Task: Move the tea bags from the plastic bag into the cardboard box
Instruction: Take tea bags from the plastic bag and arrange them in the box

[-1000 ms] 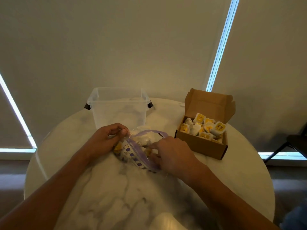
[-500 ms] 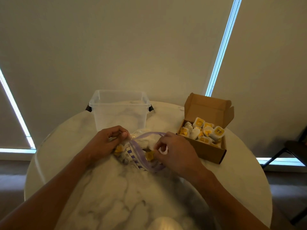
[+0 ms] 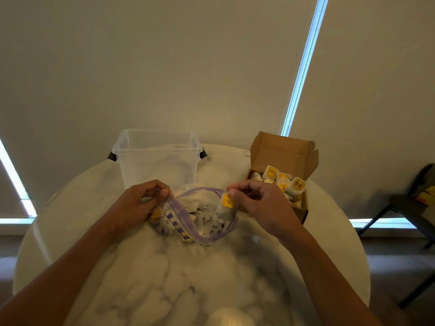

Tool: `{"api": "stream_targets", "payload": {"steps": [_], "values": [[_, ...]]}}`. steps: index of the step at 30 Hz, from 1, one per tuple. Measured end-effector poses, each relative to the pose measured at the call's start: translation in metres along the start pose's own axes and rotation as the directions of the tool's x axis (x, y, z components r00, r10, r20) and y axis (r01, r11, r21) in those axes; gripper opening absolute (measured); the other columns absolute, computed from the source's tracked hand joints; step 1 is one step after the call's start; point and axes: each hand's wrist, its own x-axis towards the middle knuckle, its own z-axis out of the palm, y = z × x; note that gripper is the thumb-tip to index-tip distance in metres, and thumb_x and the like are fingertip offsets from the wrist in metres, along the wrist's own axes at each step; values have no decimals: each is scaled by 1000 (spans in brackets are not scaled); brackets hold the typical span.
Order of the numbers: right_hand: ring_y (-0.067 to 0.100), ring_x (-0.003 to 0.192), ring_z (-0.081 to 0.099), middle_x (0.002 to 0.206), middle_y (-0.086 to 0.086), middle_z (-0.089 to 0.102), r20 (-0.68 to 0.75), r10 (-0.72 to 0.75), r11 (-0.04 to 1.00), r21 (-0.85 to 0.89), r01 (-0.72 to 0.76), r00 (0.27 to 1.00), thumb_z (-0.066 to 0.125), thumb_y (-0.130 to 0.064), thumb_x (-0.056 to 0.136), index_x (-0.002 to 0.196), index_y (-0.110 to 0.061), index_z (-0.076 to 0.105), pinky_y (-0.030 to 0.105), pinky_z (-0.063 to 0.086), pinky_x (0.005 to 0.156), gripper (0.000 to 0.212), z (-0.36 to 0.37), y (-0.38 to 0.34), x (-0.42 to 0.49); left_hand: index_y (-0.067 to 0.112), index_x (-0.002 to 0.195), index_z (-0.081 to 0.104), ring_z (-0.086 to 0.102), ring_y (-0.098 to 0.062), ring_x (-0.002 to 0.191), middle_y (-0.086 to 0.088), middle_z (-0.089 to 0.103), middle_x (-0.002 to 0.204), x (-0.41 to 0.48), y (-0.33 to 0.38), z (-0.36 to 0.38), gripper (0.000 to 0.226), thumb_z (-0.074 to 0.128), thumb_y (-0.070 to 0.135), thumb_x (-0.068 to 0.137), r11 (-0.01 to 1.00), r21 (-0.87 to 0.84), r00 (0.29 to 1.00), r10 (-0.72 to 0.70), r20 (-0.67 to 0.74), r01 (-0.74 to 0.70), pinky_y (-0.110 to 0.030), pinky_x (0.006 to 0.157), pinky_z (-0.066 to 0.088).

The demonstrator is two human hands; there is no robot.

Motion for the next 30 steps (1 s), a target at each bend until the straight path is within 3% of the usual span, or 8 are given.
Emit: {"api": "stream_targets", "payload": {"steps": [3, 6, 13, 18, 20, 24, 28, 30], "values": [[5, 86, 71, 98, -17, 77, -11, -37, 996, -83, 36, 999, 74, -36, 98, 109, -36, 81, 17, 56, 65, 13, -12, -4, 4, 33, 106, 79, 73, 1, 95, 9, 83, 105, 1, -4, 3, 22, 60, 44, 105, 999, -53, 1000, 5, -13, -6, -34, 94, 54], [14, 82, 74, 98, -15, 78, -107, -39, 991, -129, 25, 994, 76, -40, 96, 110, -37, 79, 21, 60, 69, 15, -43, -13, 14, 33, 108, 79, 75, -2, 102, 9, 83, 109, 2, -8, 3, 21, 61, 43, 106, 999, -52, 1000, 8, -14, -9, -39, 102, 57], [11, 64, 75, 87, -8, 80, -233, -99, 936, -351, 11, 968, 82, -25, 93, 105, -26, 81, 30, 64, 70, 12, -116, -4, 58, 36, 111, 79, 77, -11, 111, 11, 84, 112, 4, -11, 2, 30, 62, 61, 106, 999, -39, 1000, 7, -21, -8, -49, 107, 56], [-2, 82, 70, 99, -8, 77, -98, -90, 841, -541, 23, 991, 78, -24, 97, 112, -23, 81, 10, 52, 67, 15, -124, 15, 87, 35, 110, 79, 77, -14, 111, 11, 83, 111, 4, -12, 2, 32, 61, 62, 106, 999, -40, 1000, 22, -18, -23, -48, 108, 55], [-4, 92, 66, 103, -8, 75, -45, -62, 825, -564, 26, 997, 76, -24, 98, 114, -24, 80, 10, 47, 74, 16, -120, 21, 94, 35, 113, 78, 77, -12, 111, 11, 83, 112, 4, -13, 1, 38, 60, 67, 103, 999, -36, 999, 29, -18, -30, -46, 105, 56], [-5, 95, 61, 104, -10, 73, -18, -41, 811, -585, 23, 999, 74, -23, 100, 112, -25, 80, 15, 49, 83, 14, -113, 33, 107, 38, 108, 78, 76, -7, 107, 11, 83, 111, 3, -12, 0, 29, 58, 58, 108, 999, -24, 999, 40, -14, -40, -26, 94, 56], [-1, 95, 62, 104, -10, 73, -29, -20, 791, -612, -2, 999, 74, -21, 100, 113, -23, 80, 19, 52, 88, 14, -106, 46, 114, 38, 107, 79, 76, -10, 110, 11, 83, 112, 4, -10, 1, 20, 60, 42, 105, 999, -20, 1000, 30, -3, -30, -36, 99, 57], [0, 90, 60, 104, -10, 71, -59, -36, 752, -660, -12, 998, 74, -20, 99, 112, -22, 79, 15, 48, 79, 14, -101, 51, 113, 37, 108, 79, 77, -12, 111, 11, 83, 113, 3, -10, 0, 22, 60, 48, 107, 999, -24, 999, 33, -2, -33, -38, 101, 57]]}}
